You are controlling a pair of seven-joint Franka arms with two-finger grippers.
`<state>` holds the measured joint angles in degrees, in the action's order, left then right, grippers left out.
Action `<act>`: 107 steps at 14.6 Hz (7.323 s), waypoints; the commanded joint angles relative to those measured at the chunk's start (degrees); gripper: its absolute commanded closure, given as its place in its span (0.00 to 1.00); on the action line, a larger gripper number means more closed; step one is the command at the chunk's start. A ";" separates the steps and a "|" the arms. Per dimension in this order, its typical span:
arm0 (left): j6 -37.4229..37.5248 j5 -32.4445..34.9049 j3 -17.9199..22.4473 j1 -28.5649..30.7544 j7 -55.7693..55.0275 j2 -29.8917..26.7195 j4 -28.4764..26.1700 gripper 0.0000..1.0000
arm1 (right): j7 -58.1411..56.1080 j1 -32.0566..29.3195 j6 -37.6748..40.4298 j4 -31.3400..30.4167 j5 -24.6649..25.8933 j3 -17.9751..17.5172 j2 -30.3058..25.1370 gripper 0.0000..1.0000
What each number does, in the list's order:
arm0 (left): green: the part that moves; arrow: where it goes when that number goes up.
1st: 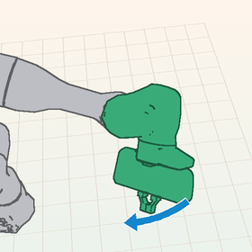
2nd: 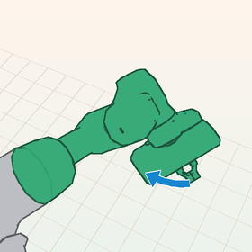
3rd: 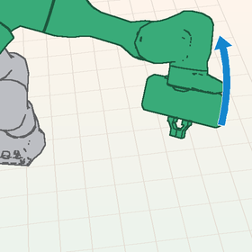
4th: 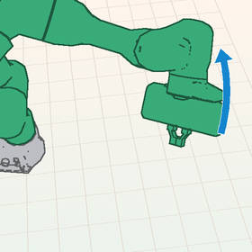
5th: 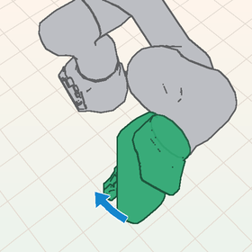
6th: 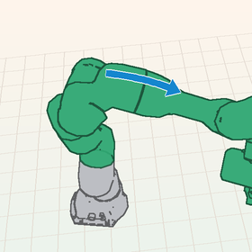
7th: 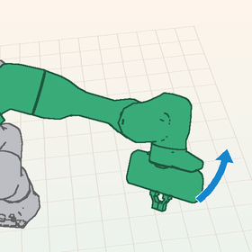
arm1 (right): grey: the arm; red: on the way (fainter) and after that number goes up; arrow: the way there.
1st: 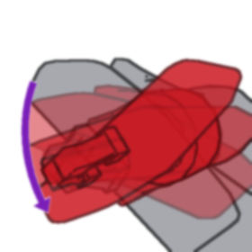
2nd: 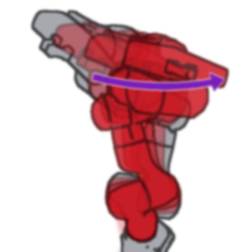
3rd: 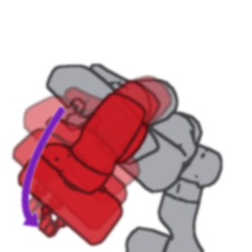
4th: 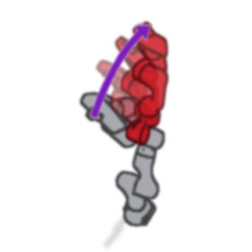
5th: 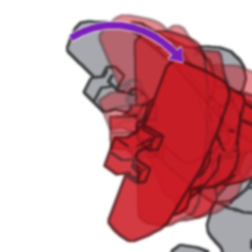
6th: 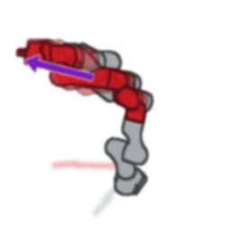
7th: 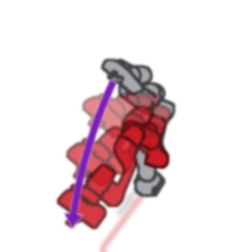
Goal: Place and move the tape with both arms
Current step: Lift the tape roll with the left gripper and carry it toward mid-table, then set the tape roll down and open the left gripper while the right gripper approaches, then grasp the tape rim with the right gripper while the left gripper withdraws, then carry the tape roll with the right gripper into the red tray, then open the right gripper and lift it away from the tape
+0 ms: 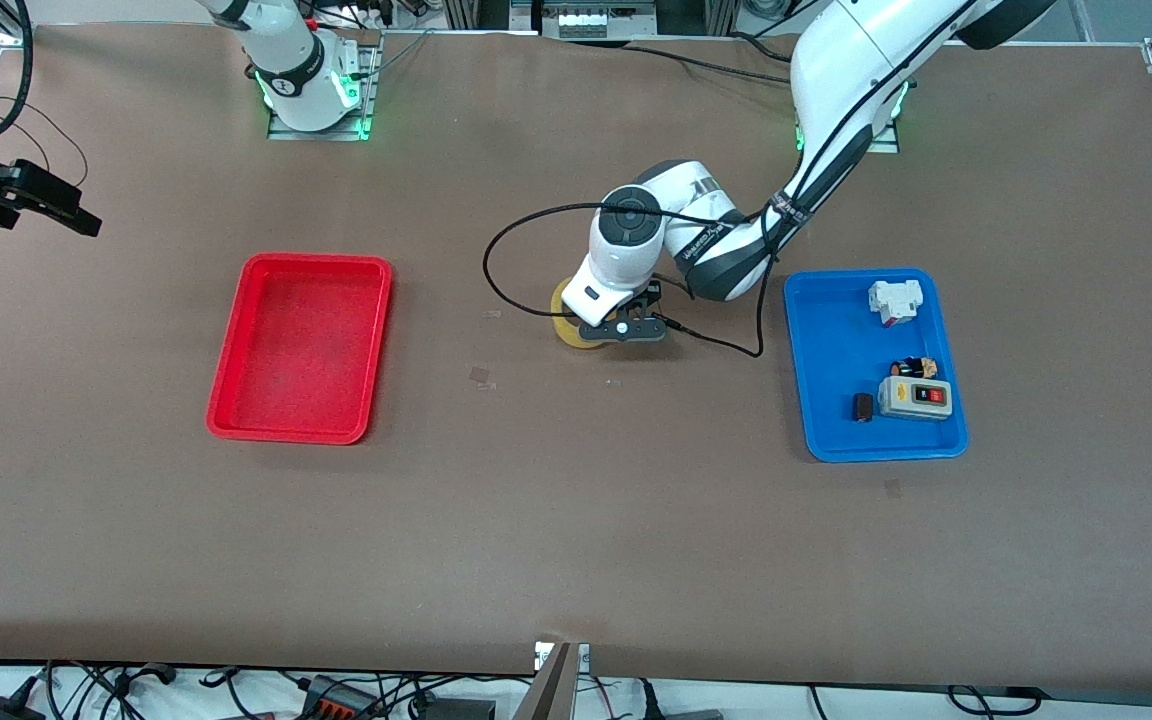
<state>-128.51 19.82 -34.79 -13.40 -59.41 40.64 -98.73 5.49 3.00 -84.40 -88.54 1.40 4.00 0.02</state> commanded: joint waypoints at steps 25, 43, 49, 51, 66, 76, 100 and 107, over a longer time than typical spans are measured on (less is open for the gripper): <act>36.28 -1.71 -9.15 30.53 21.51 -21.39 8.97 0.00 | 24.46 30.82 -20.96 0.56 -0.69 -0.92 18.16 0.02; 48.88 -23.07 33.38 13.23 48.23 -38.25 15.32 0.00 | 41.80 47.36 -43.92 -3.04 -0.61 -0.92 39.97 0.02; 46.24 -22.98 33.12 11.73 48.95 -38.44 14.35 0.00 | 42.41 47.36 -47.08 -4.44 -0.69 -0.92 40.85 0.02; 49.23 -22.72 32.77 11.73 49.04 -38.09 14.44 0.00 | 42.85 47.19 -47.70 -4.44 -0.69 -0.92 40.94 0.06; 39.57 -22.45 32.33 12.43 49.21 -43.45 5.48 0.00 | 41.81 42.20 -39.80 -6.10 -0.61 -0.31 30.33 0.98; 39.83 -22.45 32.24 12.34 49.21 -43.45 5.39 0.00 | 15.98 18.73 -44.17 -33.33 -0.52 -0.31 11.24 0.98; 39.13 -22.54 31.98 12.78 49.56 -43.54 5.39 0.00 | -5.57 2.98 -49.05 -37.94 -0.78 -0.75 13.45 0.02; 38.86 -22.54 31.98 12.78 49.56 -43.45 5.30 0.00 | -5.31 2.80 -25.59 -19.77 -0.78 0.13 5.88 0.02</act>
<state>-88.61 -2.29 -2.73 -1.03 -11.34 -1.31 -91.78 0.99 6.75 -116.30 -113.91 0.99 4.28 7.06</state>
